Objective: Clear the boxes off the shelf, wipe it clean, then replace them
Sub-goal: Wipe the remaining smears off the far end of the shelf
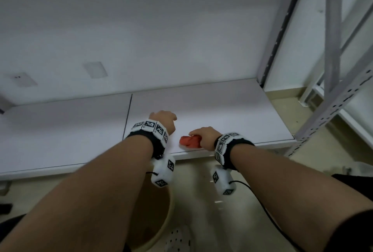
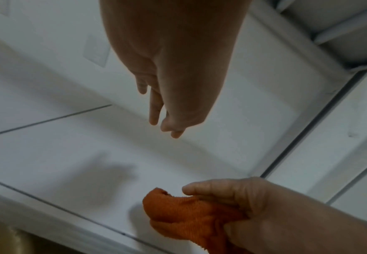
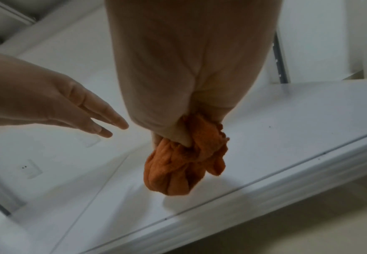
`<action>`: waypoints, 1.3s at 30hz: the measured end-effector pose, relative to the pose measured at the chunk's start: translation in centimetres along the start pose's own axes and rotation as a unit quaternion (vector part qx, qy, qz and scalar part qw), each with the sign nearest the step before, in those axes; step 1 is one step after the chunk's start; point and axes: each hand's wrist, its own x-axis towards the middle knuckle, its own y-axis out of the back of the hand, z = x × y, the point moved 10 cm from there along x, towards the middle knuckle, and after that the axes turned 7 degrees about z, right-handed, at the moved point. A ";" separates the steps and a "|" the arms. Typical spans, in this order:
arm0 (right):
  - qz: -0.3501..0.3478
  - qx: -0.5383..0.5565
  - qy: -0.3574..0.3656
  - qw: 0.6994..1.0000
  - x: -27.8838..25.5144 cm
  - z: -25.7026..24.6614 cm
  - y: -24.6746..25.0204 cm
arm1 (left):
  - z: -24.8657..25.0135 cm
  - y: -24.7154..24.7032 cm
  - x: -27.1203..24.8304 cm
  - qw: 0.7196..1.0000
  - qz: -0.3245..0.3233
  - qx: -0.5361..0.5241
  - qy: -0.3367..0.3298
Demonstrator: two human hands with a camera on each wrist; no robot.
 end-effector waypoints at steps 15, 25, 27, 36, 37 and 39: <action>0.058 0.114 0.048 0.991 -6.0 -14.0 5.6 | -7.5 8.8 -13.1 0.996 0.072 -0.021 0.041; 0.069 0.179 0.065 0.979 -8.6 -18.6 7.1 | -7.9 10.8 -17.2 0.998 0.059 -0.034 0.012; 0.072 0.187 0.072 0.977 -8.6 -19.1 7.4 | -7.8 10.3 -17.1 0.999 0.043 -0.027 0.011; 0.075 0.175 0.090 0.978 -7.8 -21.4 8.0 | -9.3 10.3 -16.7 0.996 0.078 -0.044 0.006; 0.071 0.177 0.094 0.977 -7.6 -21.8 7.8 | -9.9 10.2 -16.8 0.995 0.088 -0.053 0.011; 0.058 0.189 0.100 0.975 -7.1 -23.1 6.8 | -11.6 9.5 -16.9 0.992 0.097 -0.073 0.028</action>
